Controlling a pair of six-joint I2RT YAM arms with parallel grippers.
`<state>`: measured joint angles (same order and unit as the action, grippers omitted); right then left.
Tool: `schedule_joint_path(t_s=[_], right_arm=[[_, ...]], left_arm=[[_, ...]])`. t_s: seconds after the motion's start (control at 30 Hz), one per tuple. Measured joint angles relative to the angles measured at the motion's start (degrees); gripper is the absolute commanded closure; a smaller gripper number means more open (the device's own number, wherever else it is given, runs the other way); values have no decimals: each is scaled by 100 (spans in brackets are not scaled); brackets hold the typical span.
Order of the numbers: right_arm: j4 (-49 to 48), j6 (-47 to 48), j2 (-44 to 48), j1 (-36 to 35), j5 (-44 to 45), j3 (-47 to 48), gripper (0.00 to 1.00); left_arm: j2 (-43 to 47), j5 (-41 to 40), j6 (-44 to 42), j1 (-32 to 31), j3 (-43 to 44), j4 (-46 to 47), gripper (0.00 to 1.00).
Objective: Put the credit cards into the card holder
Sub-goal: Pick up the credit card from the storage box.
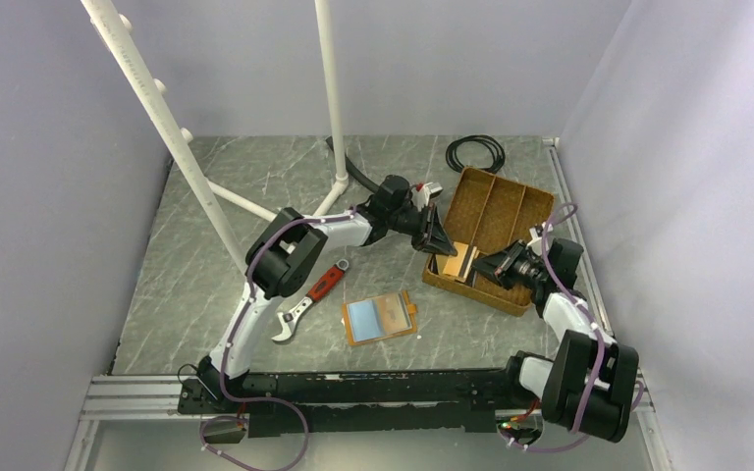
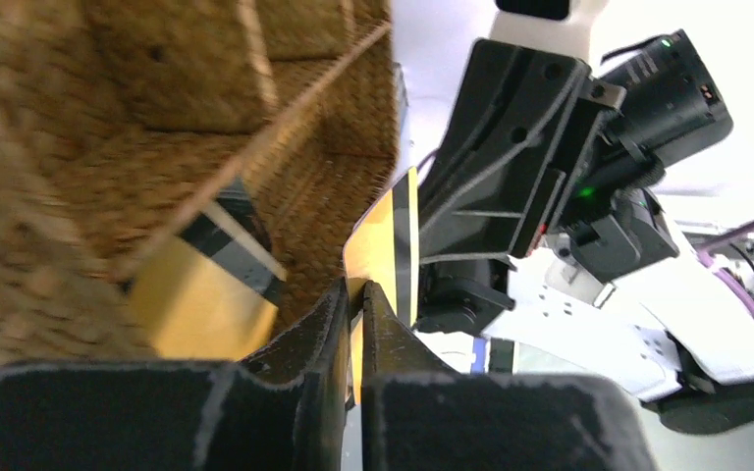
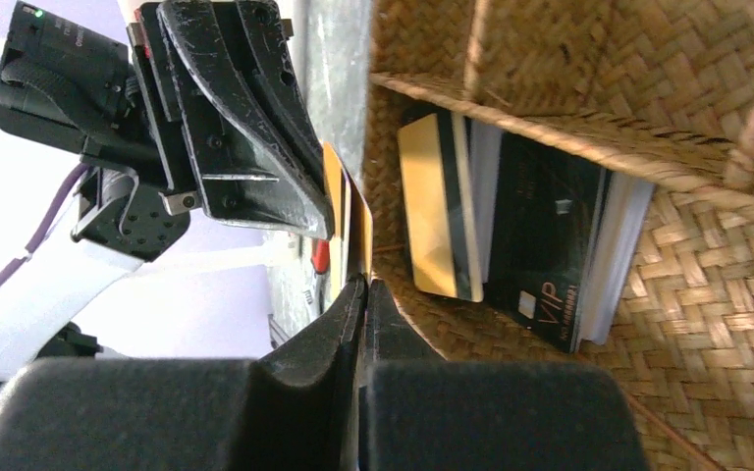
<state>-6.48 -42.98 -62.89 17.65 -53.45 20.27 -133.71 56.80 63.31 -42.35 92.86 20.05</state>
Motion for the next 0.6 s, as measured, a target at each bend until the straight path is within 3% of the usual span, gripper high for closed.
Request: schedule_joint_path(t_s=[0.23,0.43,0.6], right_arm=[[323,271,-413,-2,227,142,100],[428,450,-728,-24,289,393,100],[1287,813,-636,-46,824,780,100]], left_arm=[[-278,-306,-249,83,219,-671,61],[-243,-507,-422,129,402,-881,51],[-63,-723,-667,129,402,-1252,46]])
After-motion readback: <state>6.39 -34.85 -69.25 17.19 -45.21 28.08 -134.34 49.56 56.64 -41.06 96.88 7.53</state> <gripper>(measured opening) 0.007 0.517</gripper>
